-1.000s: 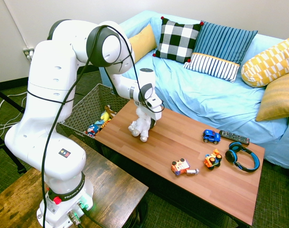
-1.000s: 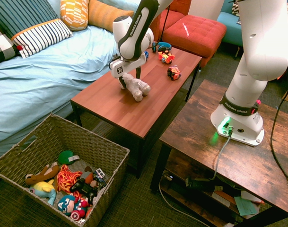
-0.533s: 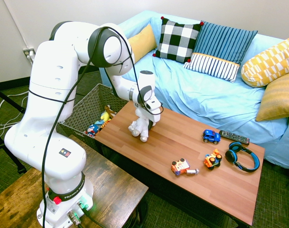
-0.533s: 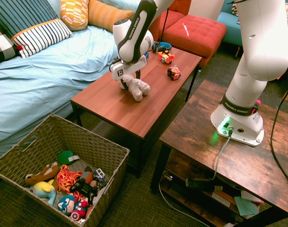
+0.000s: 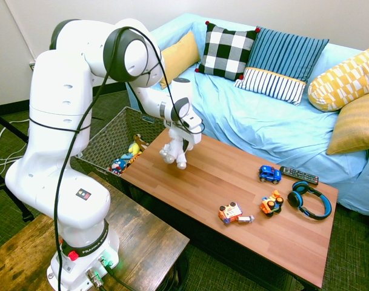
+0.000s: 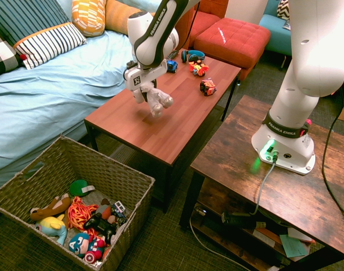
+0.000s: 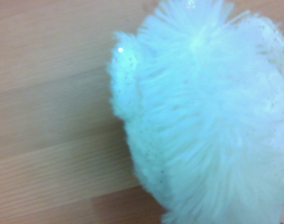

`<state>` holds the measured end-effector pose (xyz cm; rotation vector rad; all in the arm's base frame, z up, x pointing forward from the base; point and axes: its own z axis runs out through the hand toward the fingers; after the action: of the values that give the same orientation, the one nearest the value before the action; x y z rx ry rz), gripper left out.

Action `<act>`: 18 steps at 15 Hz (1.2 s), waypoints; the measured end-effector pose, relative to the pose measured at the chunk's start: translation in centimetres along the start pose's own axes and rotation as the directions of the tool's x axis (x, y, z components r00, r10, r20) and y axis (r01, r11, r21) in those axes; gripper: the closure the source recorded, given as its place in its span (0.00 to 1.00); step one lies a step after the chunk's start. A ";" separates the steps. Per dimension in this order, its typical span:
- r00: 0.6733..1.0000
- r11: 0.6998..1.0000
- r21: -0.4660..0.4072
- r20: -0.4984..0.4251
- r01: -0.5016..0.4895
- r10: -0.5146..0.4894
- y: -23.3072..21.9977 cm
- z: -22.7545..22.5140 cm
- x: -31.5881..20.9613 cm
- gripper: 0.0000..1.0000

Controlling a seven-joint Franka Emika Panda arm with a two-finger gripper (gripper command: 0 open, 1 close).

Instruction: Put the stuffed toy in the basket

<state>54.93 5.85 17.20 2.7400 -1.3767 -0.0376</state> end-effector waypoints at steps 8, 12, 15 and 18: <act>0.959 0.952 0.143 0.046 0.270 -0.279 -8.6 -8.5 -14.7 1.00; 0.945 0.941 0.172 0.099 0.291 -0.310 -12.0 -7.2 -17.8 1.00; 0.912 0.899 0.244 0.102 0.364 -0.397 -14.9 -5.2 -20.9 1.00; 0.870 0.858 0.287 0.130 0.425 -0.475 -17.5 0.0 -25.7 1.00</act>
<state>53.62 36.90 15.49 3.2947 -0.7714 -0.1787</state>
